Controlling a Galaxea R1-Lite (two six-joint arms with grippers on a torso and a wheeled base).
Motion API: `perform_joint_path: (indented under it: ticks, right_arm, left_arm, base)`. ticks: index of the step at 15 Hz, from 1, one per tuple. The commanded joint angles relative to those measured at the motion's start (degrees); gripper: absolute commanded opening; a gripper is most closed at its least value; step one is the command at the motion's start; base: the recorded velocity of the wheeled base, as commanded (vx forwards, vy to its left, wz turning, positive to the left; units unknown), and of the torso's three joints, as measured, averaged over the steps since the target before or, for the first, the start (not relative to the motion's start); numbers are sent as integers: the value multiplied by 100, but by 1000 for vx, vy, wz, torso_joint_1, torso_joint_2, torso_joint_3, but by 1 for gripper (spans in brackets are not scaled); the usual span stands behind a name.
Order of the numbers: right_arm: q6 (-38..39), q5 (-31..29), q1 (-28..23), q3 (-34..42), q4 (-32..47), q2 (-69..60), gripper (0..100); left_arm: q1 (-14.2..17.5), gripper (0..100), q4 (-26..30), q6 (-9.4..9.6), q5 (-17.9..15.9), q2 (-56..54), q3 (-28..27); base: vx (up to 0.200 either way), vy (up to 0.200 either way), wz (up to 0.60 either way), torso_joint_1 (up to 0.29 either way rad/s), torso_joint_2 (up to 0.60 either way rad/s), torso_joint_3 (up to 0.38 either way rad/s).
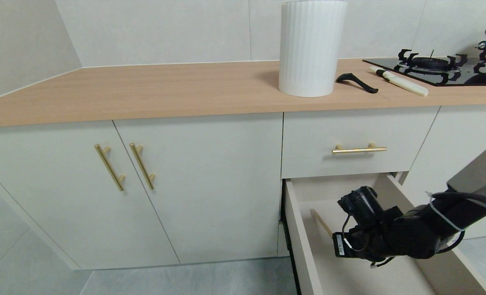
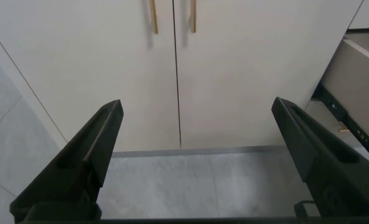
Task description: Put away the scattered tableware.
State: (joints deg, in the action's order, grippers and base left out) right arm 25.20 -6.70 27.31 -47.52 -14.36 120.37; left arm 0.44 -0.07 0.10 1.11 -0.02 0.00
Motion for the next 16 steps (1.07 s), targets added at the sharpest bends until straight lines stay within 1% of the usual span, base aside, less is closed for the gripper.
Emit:
perform_joint_path:
  ticks: [1,3,5,9,12,16]
  right_arm:
    - [20,-191,11,15,-225,742,0]
    - [29,-437,3,32,-489,874,0]
    - [29,-490,3,85,-682,971,0]
    - [29,-674,3,67,-700,1041,0]
    - [20,-692,3,85,-867,1076,0]
    - [20,-701,3,85,-867,1068,0]
  left_arm:
    - [0,100,-1,-1,3,2,0]
    - [0,100,-1,-1,3,2,0]
    - [0,100,-1,-1,3,2,0]
    - [9,100,-1,-1,3,2,0]
    - [9,100,-1,-1,3,2,0]
    - [0,100,-1,-1,3,2,0]
  base:
    - [0,0,0,0,0,0]
    - [0,0,0,0,0,0]
    - [0,0,0,0,0,0]
    - [0,0,0,0,0,0]
    - [0,0,0,0,0,0]
    - [0,0,0,0,0,0]
